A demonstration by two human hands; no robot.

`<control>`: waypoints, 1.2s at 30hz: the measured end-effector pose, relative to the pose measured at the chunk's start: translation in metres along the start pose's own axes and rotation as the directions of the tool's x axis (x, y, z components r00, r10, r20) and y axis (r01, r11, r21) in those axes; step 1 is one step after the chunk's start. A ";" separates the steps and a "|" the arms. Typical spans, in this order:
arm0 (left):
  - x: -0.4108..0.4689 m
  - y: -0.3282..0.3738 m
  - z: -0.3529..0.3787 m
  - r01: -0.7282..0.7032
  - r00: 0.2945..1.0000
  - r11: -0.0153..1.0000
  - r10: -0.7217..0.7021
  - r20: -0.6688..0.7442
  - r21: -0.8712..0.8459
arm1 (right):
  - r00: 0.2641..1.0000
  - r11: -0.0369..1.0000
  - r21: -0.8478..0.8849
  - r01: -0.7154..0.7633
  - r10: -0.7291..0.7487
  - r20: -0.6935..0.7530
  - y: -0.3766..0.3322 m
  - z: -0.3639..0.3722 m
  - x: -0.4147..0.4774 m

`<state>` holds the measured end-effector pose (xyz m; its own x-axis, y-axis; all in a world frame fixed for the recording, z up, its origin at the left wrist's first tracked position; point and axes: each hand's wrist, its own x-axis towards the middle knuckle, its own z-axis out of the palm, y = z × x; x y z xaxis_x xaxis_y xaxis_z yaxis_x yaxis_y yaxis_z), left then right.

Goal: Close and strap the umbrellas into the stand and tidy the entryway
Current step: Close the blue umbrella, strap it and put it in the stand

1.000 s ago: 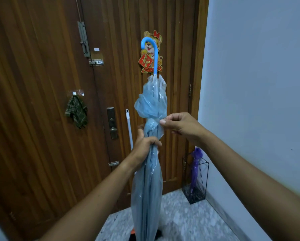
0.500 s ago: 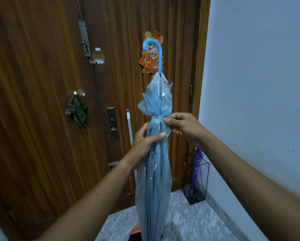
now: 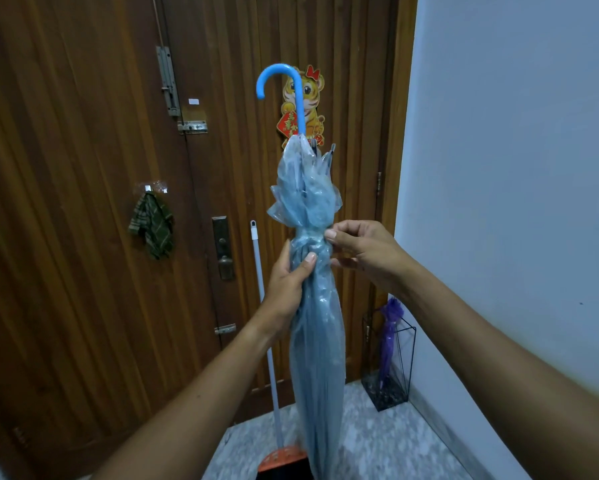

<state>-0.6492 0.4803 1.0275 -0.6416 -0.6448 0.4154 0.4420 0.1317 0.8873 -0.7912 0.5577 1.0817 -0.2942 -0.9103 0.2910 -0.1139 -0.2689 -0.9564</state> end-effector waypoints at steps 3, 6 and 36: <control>0.000 0.004 0.003 -0.016 1.000 0.999 0.016 0.003 -0.029 | 0.998 0.991 0.131 -0.034 0.028 0.049 0.003 -0.001 -0.001; 0.001 0.005 0.000 0.013 1.000 0.998 -0.012 0.015 -0.054 | 0.998 0.972 0.229 -0.057 0.051 0.028 0.005 0.000 -0.003; 0.008 0.025 -0.014 -0.014 0.999 1.000 0.014 -0.034 0.015 | 0.993 0.977 0.213 -0.016 0.040 -0.109 -0.011 0.013 0.001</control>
<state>-0.6346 0.4675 1.0500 -0.6132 -0.6684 0.4210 0.4413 0.1521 0.8844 -0.7774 0.5559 1.0925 -0.4005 -0.8805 0.2538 0.0956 -0.3156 -0.9441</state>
